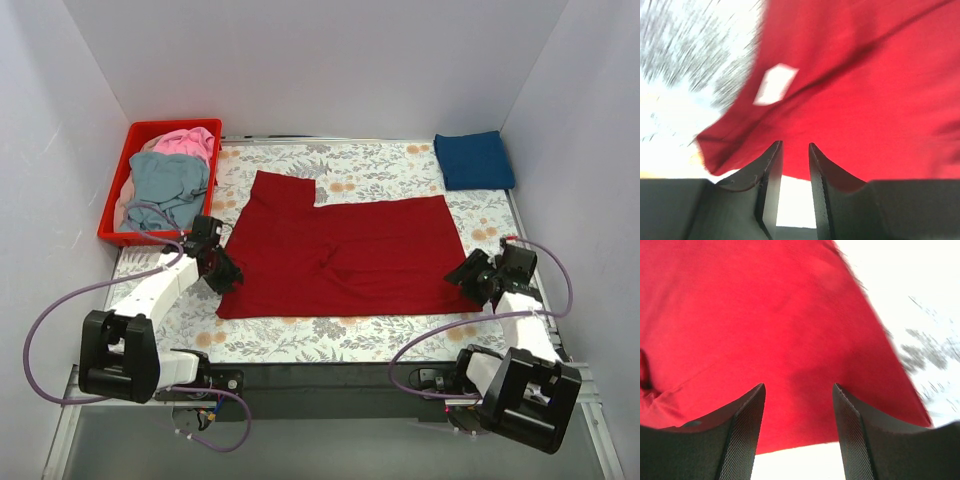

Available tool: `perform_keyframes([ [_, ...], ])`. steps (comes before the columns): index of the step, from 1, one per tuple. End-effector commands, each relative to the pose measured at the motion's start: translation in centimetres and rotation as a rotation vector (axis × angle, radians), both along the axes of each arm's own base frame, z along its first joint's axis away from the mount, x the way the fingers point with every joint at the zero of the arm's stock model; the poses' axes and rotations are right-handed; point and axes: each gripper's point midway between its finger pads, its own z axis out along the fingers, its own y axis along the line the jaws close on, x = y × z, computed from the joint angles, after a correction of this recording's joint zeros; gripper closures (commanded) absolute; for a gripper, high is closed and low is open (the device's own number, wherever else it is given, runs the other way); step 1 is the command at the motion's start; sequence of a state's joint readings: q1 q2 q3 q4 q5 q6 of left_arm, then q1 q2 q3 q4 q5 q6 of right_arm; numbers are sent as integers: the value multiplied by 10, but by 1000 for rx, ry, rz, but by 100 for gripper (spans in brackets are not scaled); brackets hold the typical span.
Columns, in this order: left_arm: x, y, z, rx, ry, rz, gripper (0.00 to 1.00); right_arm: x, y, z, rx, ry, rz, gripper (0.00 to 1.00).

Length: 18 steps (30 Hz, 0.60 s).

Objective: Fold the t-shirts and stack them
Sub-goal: Fold the tshirt

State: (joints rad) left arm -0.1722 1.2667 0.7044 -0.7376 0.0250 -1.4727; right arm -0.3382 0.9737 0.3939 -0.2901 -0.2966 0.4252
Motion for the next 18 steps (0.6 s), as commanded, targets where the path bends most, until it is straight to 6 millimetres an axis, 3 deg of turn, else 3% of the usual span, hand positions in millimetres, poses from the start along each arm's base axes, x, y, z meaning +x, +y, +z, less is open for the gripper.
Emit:
perform_keyframes([
  [1, 59, -6, 45, -6, -212, -51, 73, 46, 10, 42, -38, -154, 122, 37],
  [2, 70, -8, 48, -7, -234, -63, 73, 56, 15, 50, -63, -175, 150, 37],
  [3, 93, -11, 62, -3, -305, -90, 73, 74, 33, 70, -102, -230, 232, 37],
  [5, 110, -12, 48, 20, -286, -107, 72, 94, 43, 68, -171, -205, 285, 37],
  [6, 126, -14, 53, 28, -314, -128, 73, 108, 54, 82, -186, -231, 324, 37],
  [7, 132, -9, 49, 61, -310, -124, 72, 113, 62, 68, -187, -189, 351, 37],
  [9, 146, -7, 35, 92, -284, -140, 73, 126, 67, 67, -203, -182, 384, 38],
  [10, 154, -6, 37, 106, -295, -142, 73, 130, 68, 53, -201, -143, 398, 38],
  [13, 162, -2, 16, 139, -256, -142, 73, 136, 64, 32, -234, -85, 415, 38],
  [18, 146, 4, -21, 167, -147, -146, 73, 124, 48, -2, -291, 21, 390, 38],
])
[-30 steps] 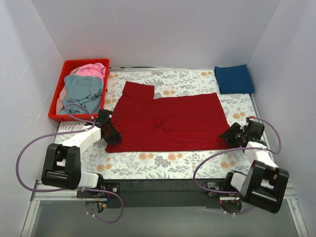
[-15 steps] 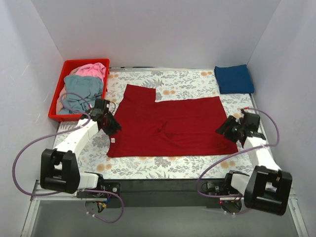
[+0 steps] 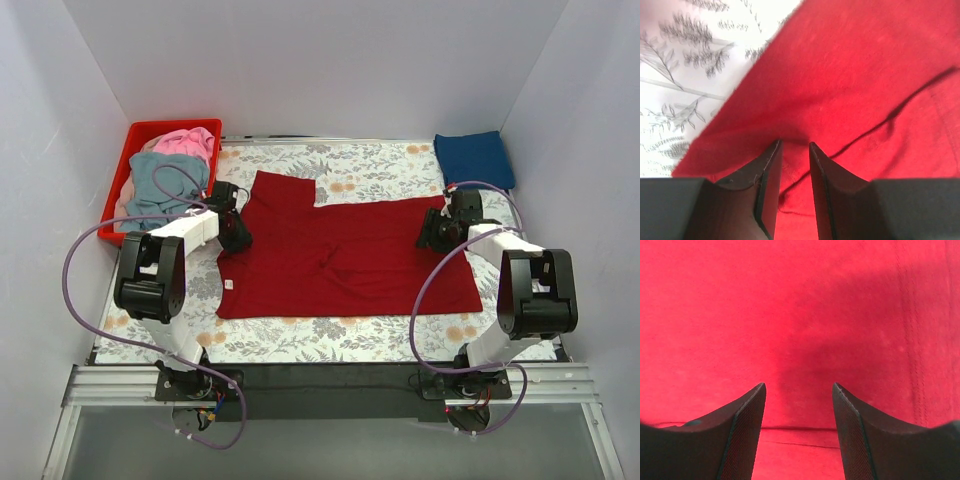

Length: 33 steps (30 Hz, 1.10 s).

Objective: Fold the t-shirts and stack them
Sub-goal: Fold the tshirt

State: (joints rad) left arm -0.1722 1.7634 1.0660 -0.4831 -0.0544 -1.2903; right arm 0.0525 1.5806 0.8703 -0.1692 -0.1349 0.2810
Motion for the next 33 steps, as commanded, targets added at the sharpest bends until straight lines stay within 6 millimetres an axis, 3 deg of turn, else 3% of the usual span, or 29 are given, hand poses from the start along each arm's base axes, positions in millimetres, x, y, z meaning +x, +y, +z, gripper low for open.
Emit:
perform_keyframes([
  [1, -1, 9, -5, 46, 4, 0, 73, -4, -18, -11, -97, 17, -28, 38],
  [5, -39, 14, -24, 51, 99, 17, 73, -30, -28, -30, -124, 87, -65, 38],
  [9, -68, 18, -27, 48, 139, 32, 74, -52, -43, -39, -147, 157, -111, 37],
  [11, -65, 19, -18, 55, 98, 27, 74, -53, -45, -35, -152, 148, -117, 37],
  [15, -28, 25, 8, 98, -23, 30, 73, -30, -27, -9, -89, 57, -51, 37],
  [16, -7, 25, 24, 106, -82, 29, 73, -18, -22, 4, -79, 18, -30, 37],
  [20, 39, 26, 49, 147, -182, 33, 72, 5, 8, 29, -62, -59, 63, 37],
  [26, 88, 21, 51, 194, -258, -83, 72, 5, 37, 35, -65, -81, 156, 37],
  [33, 104, 22, 32, 236, -232, -140, 68, -4, 46, 29, -53, -73, 193, 37],
])
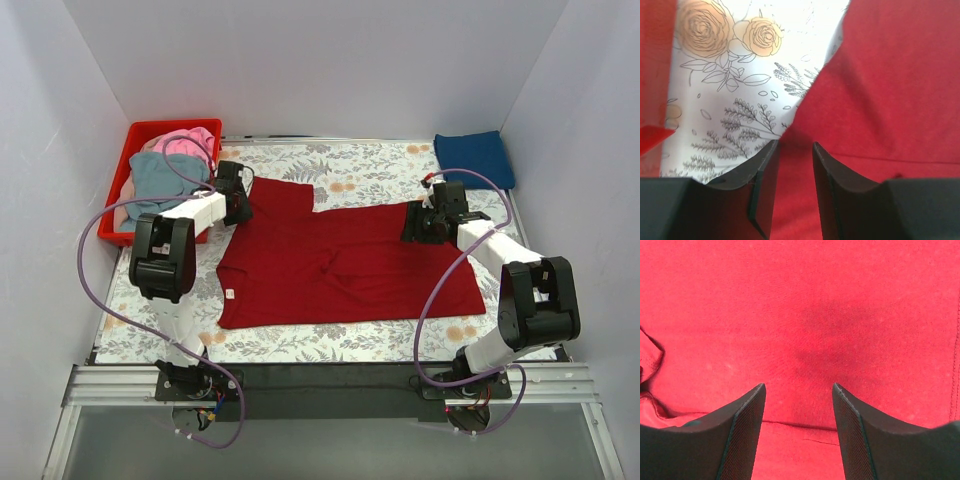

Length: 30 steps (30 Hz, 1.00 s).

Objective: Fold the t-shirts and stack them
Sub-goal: Fold the tshirt

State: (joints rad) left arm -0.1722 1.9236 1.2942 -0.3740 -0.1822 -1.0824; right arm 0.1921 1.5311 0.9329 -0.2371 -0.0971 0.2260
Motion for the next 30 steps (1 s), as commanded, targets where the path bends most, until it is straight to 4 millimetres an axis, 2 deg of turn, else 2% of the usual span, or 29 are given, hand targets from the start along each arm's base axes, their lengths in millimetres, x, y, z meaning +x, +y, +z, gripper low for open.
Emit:
perform_keyframes([
  [1, 17, 9, 13, 59, -50, -20, 68, -2, 6, 0, 7, -11, 39, 37],
  [8, 17, 8, -9, 65, -9, -40, 67, -1, 10, -3, 8, -6, 55, 37],
  [14, 6, 7, -26, 62, 39, -54, 68, 15, 10, 7, -5, -41, 52, 37],
  [19, -3, 4, -37, 50, 73, -73, 74, 40, 1, 17, -74, -93, 34, 37],
  [20, -3, 4, -38, 50, 77, -73, 81, 52, -1, 27, -93, -127, 37, 37],
  [22, -3, 3, -39, 45, 81, -79, 85, 63, -6, 26, -126, -134, 39, 37],
  [23, -3, 3, -42, 43, 87, -81, 90, 77, -10, 37, -150, -174, 59, 37],
  [24, -4, 1, -43, 39, 91, -87, 91, 84, -17, 28, -192, -163, 58, 37],
  [26, -5, 1, -48, 46, 101, -91, 100, 99, -28, 26, -233, -176, 73, 37],
  [28, -6, 3, -50, 61, 108, -87, 100, 115, -34, 21, -255, -178, 96, 38],
  [29, -6, 3, -51, 61, 111, -87, 100, 119, -44, 11, -263, -158, 85, 38],
  [30, -6, 4, -51, 62, 111, -85, 100, 127, -49, 14, -268, -170, 77, 38],
])
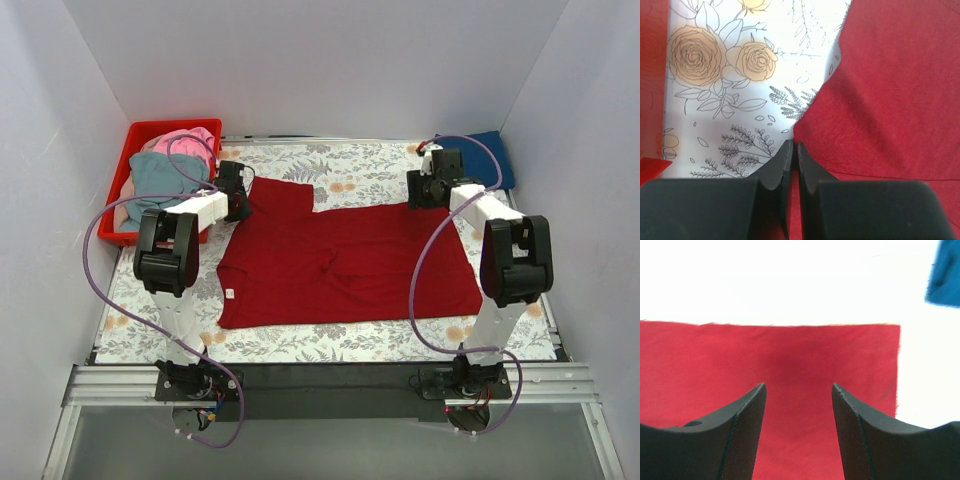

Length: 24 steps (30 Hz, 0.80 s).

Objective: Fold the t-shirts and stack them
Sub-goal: Fold the tshirt

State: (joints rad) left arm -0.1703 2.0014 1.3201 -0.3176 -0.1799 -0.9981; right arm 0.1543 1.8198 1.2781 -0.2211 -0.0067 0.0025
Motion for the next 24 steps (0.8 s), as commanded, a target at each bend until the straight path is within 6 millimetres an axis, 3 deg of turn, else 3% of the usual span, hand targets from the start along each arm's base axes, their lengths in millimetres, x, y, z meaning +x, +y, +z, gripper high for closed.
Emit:
perform_keyframes([
  [1, -20, 2, -32, 18, 110, -18, 100, 28, -30, 1, -75, -39, 5, 39],
  [2, -21, 3, -33, 19, 112, -15, 100, 31, -44, -1, -80, -36, -17, 40],
  [3, -20, 3, -33, 19, 112, -15, 100, 36, -43, -4, -52, -33, 5, 42],
  [5, -21, 2, -34, 17, 114, -17, 100, 41, -59, -11, -51, -21, -15, 44],
  [7, -20, 1, -35, 17, 116, -17, 100, 46, -57, -12, -22, -22, 1, 45],
  [8, -20, 2, -35, 17, 117, -16, 100, 48, -77, -14, -9, -22, -35, 46],
  [11, -21, 3, -36, 21, 120, -13, 100, 55, -84, -22, 22, -17, -31, 46],
  [14, -21, 3, -37, 24, 121, -15, 100, 60, -85, -39, 49, 9, -8, 46],
  [24, -22, 1, -40, 16, 132, -21, 100, 57, -74, -60, 154, 52, 65, 50],
])
